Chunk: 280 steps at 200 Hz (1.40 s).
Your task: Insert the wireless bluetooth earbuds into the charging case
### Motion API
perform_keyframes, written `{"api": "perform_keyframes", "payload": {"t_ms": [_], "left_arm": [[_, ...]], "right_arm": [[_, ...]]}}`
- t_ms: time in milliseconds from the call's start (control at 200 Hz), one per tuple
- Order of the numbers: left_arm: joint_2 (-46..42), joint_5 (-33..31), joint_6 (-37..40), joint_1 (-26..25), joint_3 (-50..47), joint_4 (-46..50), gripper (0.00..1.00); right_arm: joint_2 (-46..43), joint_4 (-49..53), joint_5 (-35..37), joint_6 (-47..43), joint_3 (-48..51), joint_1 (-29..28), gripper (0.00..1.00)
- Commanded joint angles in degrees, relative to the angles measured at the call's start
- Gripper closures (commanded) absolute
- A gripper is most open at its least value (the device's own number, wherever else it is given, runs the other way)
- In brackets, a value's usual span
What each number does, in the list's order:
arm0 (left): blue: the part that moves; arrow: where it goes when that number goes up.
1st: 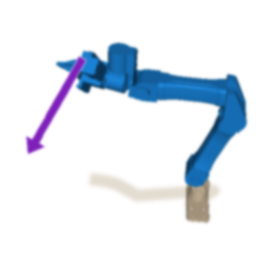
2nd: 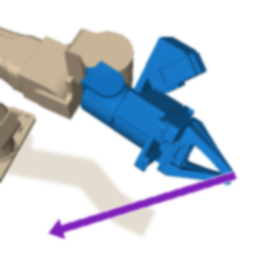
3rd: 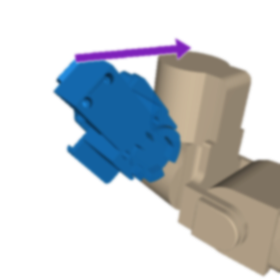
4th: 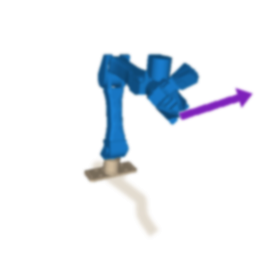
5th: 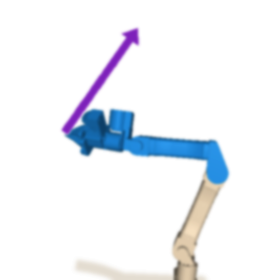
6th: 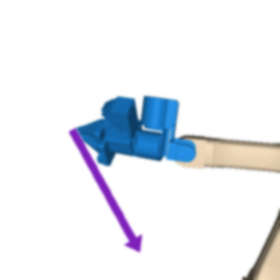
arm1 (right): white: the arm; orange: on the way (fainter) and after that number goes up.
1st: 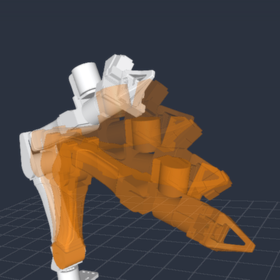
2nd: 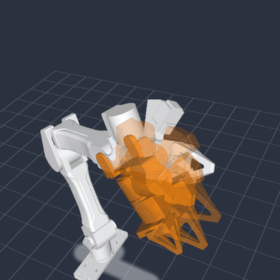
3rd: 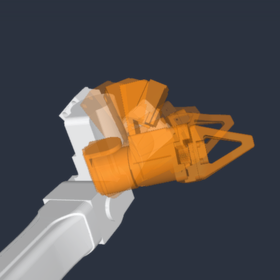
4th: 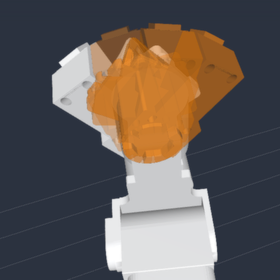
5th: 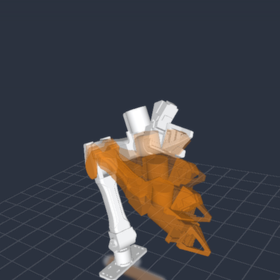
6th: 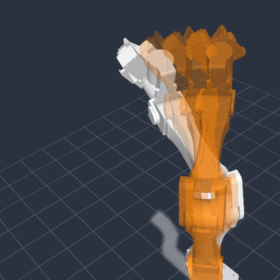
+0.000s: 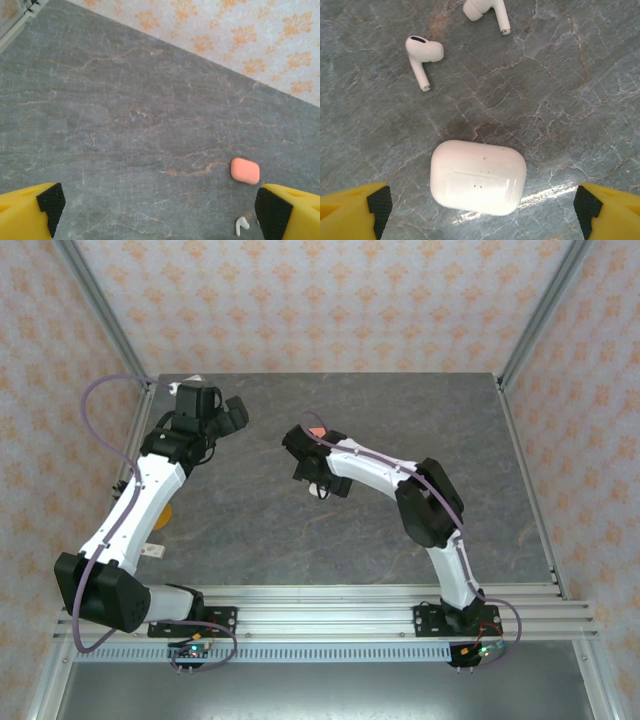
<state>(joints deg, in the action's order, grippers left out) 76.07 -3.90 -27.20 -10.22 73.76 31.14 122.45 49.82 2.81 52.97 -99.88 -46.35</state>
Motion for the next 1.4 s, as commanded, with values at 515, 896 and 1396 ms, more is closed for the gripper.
{"api": "perform_keyframes", "payload": {"t_ms": [515,896,1396], "left_arm": [[2.94,0.55,-2.20,0.20,-0.92,3.12,0.00],[2.98,3.52,-2.65,0.11,-2.69,1.65,0.00],[2.30,3.99,-6.15,-0.89,-4.28,3.38,0.00]], "right_arm": [[6.45,2.41,-0.64,3.02,-4.98,1.70,0.14],[7.51,0.76,-2.85,3.46,-4.63,1.59,0.18],[6.08,-0.99,-3.78,0.56,-1.48,1.60,0.40]]}}
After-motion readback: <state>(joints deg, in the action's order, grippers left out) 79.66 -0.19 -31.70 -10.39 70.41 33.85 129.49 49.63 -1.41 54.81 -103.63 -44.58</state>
